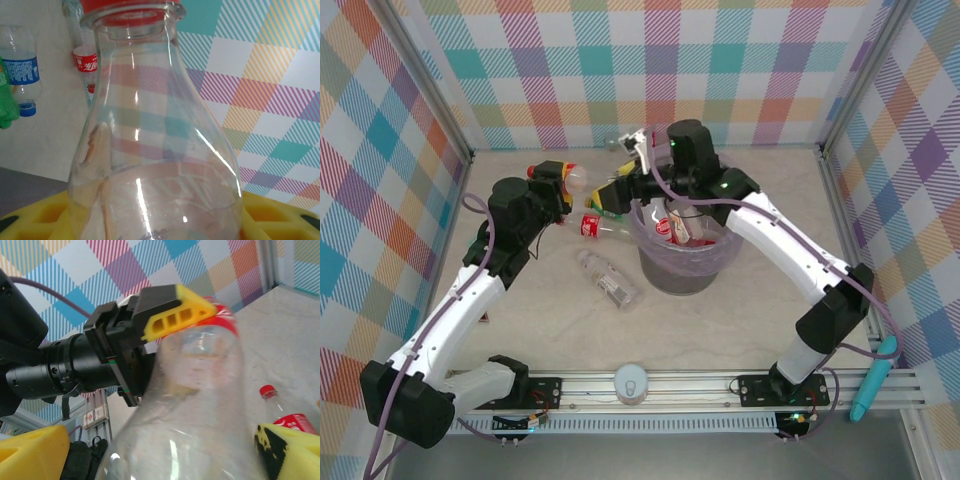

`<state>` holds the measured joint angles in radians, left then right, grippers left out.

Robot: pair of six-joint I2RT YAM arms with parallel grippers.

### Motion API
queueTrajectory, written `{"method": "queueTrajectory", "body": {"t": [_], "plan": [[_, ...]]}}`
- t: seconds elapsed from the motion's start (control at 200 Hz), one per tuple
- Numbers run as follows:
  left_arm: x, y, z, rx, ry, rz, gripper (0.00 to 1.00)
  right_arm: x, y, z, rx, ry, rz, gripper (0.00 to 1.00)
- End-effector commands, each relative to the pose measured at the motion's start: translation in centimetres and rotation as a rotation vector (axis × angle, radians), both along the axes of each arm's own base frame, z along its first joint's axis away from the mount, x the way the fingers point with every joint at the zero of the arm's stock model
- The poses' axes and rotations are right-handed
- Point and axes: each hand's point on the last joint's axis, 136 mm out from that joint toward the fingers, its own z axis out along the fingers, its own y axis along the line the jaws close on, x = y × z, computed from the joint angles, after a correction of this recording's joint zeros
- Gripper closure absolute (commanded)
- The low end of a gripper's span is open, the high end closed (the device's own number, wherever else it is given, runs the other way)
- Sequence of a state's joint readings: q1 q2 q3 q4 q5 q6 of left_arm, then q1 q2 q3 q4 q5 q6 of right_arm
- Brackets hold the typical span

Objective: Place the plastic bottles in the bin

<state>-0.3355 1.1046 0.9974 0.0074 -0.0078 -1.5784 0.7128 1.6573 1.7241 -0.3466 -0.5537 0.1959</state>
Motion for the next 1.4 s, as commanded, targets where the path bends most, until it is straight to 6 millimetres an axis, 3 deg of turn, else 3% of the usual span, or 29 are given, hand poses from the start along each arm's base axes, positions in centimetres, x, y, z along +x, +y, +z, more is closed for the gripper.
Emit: {"method": "queueTrajectory", "body": {"t": [0.0,0.205,0.34,0.435,0.59,0.68,0.78,0.885,1.04,1.215,1.23,1.395], "plan": [[0.5,-0.4,0.8,-0.032,-0.048,-0.025,0.79,-0.7,0.8,0.5,0.005,-0.020,0.041,0.05],[0.9,-0.4,1.0,-0.037,-0.059,-0.030,0.78,0.5,0.8,-0.5,-0.036,-0.002,-0.016,0.21],[0.9,-0.1,0.9,-0.026,-0.068,-0.024,0.69,0.7,0.6,-0.5,-0.042,0.000,-0.034,0.32],[0.8,0.0,1.1,0.022,-0.088,-0.036,0.56,0.8,0.5,0.0,-0.042,-0.013,-0.045,0.36],[0.4,0.2,2.5,0.191,-0.160,-0.063,0.16,0.7,-0.5,1.8,-0.065,-0.068,-0.072,0.38],[-0.5,1.0,3.6,0.348,-0.189,-0.058,0.01,0.5,-1.9,3.4,-0.089,-0.133,-0.114,0.38],[-1.7,2.4,4.3,0.514,-0.179,-0.032,0.00,0.4,-4.5,5.2,-0.120,-0.200,-0.188,0.39],[-2.6,2.9,5.1,0.571,-0.201,-0.010,0.00,0.5,-8.1,7.1,-0.130,-0.228,-0.288,0.42],[-2.5,-1.3,5.7,0.745,-0.264,-0.123,0.01,-0.2,-14.2,8.0,-0.215,-0.221,-0.457,0.48],[-1.8,-6.6,4.7,1.017,-0.311,-0.278,0.01,-2.5,-21.8,8.0,-0.308,-0.164,-0.639,0.54],[-1.9,-7.0,3.7,1.047,-0.290,-0.307,0.01,-2.8,-22.3,8.1,-0.309,-0.164,-0.650,0.54],[-1.5,-9.6,1.9,1.175,-0.324,-0.391,0.01,-4.9,-25.5,7.7,-0.349,-0.119,-0.728,0.58]]}}
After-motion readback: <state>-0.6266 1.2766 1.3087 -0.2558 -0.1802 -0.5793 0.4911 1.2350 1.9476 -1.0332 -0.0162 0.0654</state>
